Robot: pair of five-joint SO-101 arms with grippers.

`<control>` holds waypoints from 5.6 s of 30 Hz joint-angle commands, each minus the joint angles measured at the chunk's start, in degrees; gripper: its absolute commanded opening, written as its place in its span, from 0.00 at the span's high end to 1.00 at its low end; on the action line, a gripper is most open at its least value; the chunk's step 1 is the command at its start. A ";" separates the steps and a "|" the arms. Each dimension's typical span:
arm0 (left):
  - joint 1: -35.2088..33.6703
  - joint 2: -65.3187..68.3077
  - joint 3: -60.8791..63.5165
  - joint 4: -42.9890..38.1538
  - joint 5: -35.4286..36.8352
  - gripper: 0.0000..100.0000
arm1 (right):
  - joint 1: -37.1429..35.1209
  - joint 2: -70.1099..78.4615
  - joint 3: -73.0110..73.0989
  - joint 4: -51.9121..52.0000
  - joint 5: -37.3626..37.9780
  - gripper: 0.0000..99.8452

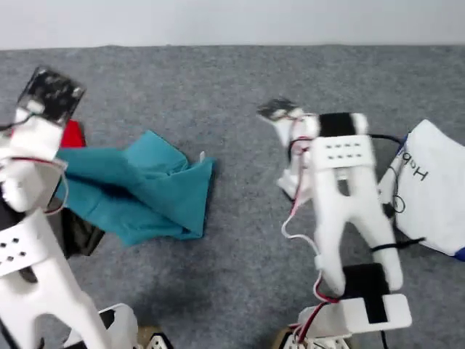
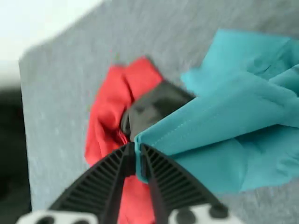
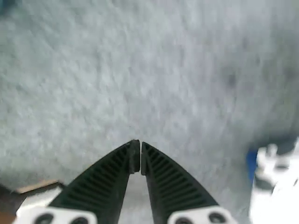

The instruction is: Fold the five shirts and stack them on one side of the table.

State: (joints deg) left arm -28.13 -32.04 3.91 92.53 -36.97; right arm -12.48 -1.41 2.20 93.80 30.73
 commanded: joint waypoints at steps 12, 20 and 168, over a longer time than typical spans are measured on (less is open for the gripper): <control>-6.51 -18.11 27.74 -5.98 -0.79 0.99 | -13.93 13.85 -15.30 -11.30 -3.43 0.79; -6.59 -24.44 30.02 -5.98 -0.79 0.99 | -15.78 25.27 -22.07 -11.47 11.08 0.74; 5.54 -25.32 44.62 -13.10 -4.92 0.99 | 0.40 -9.63 -4.48 4.00 24.18 0.72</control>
State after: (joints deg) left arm -21.98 -56.57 48.92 80.66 -41.45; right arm -10.11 -8.62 0.88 98.99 52.97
